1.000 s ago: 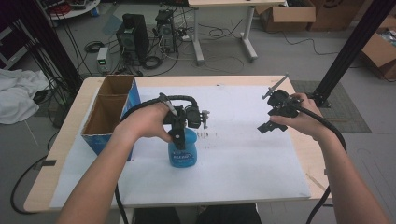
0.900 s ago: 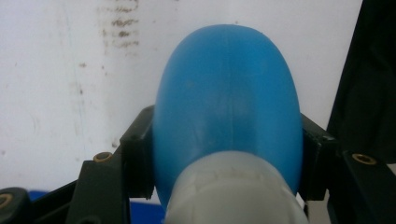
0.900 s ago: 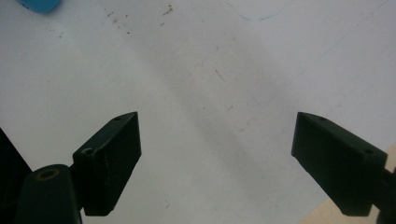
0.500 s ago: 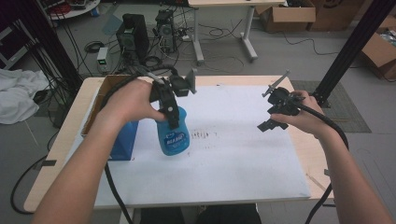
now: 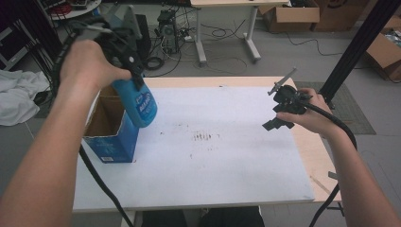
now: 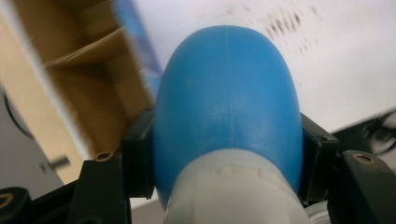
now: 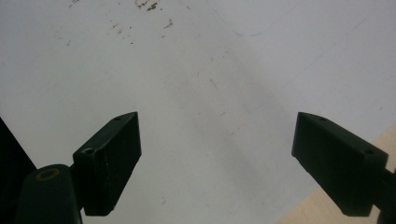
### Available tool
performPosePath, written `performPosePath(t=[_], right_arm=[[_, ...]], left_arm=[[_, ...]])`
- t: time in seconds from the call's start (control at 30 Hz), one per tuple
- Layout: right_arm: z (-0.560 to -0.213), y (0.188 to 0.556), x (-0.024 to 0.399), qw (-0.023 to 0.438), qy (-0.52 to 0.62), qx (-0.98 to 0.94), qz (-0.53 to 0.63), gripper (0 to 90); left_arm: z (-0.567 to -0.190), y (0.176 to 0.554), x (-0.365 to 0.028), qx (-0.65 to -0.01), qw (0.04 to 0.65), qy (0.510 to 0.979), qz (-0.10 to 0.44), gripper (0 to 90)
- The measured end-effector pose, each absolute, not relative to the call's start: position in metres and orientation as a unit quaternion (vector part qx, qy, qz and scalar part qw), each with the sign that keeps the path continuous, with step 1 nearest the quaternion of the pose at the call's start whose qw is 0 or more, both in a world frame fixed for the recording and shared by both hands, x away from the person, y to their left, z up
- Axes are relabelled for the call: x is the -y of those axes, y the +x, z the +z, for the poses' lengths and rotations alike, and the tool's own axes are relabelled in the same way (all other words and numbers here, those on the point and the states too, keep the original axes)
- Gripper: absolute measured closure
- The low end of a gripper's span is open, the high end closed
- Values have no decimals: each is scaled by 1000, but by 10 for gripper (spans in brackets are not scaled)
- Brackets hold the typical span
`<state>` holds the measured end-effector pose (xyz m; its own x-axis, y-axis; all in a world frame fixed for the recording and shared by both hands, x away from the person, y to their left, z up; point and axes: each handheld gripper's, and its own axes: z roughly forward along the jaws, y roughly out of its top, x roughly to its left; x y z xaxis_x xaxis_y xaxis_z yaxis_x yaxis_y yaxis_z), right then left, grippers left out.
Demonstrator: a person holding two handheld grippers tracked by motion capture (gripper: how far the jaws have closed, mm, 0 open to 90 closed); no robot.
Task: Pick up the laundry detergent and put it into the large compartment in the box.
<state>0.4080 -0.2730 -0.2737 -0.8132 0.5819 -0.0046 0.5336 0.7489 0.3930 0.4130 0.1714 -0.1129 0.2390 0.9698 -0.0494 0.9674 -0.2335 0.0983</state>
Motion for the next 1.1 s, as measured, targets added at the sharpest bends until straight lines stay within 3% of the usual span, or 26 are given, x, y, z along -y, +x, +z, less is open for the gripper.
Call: performPosePath(t=[0.23,0.43,1.1], right_arm=[[-272,406,274,66,295,-934,191,157],[-274,406,276,65,299,-935,182,158],[-272,404,285,67,307,-932,180,159]], left_arm=[[-102,414,-219,-699,45,714,18,383],[-106,413,-242,-729,34,683,37,384],[-144,419,-253,-734,20,678,32,384]])
